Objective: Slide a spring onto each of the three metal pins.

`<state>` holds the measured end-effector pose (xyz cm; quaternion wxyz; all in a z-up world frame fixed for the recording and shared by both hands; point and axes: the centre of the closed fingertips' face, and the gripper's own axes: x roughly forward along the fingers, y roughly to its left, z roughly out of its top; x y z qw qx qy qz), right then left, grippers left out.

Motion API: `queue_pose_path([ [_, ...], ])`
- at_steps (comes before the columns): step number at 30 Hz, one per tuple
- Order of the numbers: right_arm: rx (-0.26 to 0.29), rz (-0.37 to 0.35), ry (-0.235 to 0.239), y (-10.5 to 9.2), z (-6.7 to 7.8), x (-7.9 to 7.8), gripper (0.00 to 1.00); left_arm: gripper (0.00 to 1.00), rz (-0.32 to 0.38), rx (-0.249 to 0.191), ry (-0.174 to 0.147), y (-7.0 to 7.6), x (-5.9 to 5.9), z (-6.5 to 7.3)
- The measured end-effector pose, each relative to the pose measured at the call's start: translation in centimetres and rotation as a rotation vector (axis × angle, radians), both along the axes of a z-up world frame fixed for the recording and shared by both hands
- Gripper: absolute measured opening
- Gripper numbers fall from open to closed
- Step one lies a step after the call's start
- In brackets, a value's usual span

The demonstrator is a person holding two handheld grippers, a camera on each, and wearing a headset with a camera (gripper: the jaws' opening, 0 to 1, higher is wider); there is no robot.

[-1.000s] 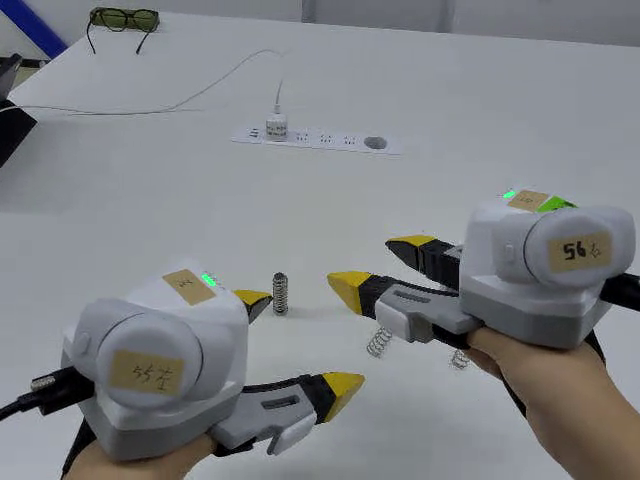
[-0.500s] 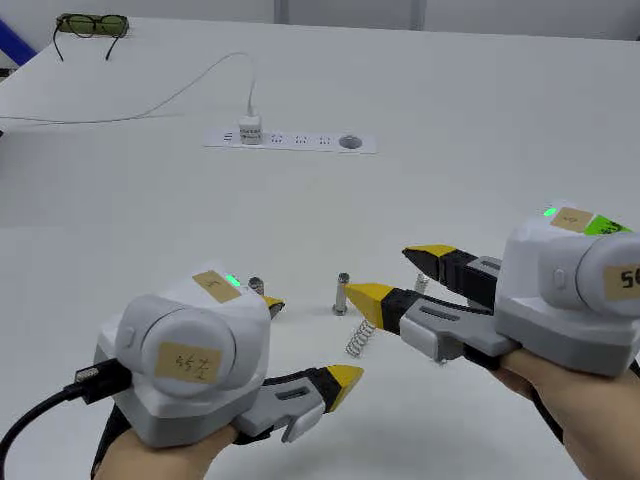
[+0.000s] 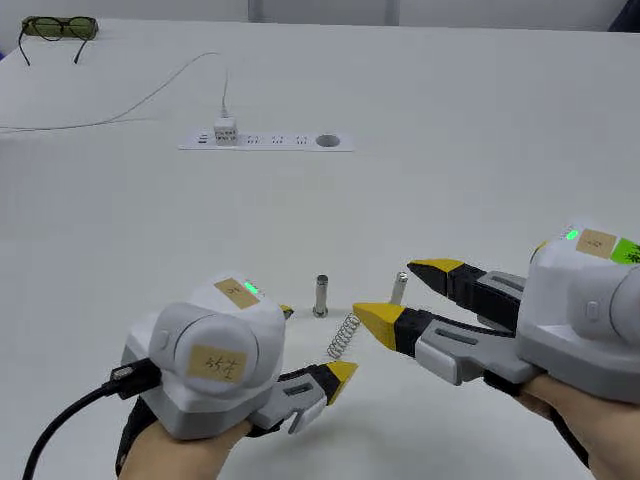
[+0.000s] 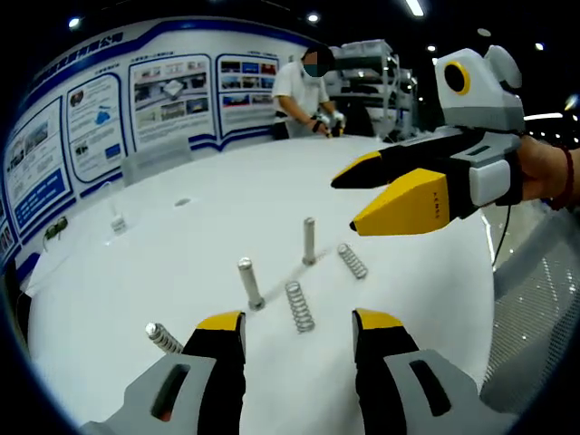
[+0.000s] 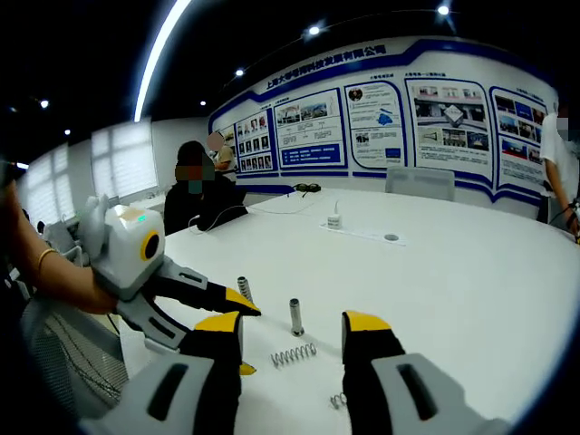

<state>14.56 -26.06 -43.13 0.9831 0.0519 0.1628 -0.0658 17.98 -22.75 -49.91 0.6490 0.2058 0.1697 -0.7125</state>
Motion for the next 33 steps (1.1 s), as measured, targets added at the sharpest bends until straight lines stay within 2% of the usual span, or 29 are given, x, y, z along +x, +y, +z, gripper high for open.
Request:
queue_pose_path([
  [7,-0.003,0.0,-0.021,0.0,0.1,-0.8,0.45,0.43,0.006,0.018,0.017,-1.0,0.0,-1.1],
  [14,-0.011,-0.004,-0.007,-0.1,-0.4,-1.5,0.45,0.37,0.016,0.036,0.031,-1.6,-0.1,-2.1],
  [19,-0.002,-0.02,0.0,-0.3,-0.8,-2.0,0.44,0.32,0.009,0.053,0.025,-1.9,-0.2,-2.8],
  [22,0.001,-0.03,-0.001,-0.5,-0.9,-2.2,0.44,0.28,0.001,0.054,0.032,-2.1,-0.4,-2.9],
  [25,0.003,-0.035,-0.001,-0.6,-0.9,-2.3,0.44,0.25,-0.002,0.064,0.02,-2.1,-0.4,-3.2],
  [33,0.008,-0.04,0.0,-0.6,-1.1,-2.3,0.44,0.18,-0.004,0.083,0.022,-2.0,-0.7,-3.7],
])
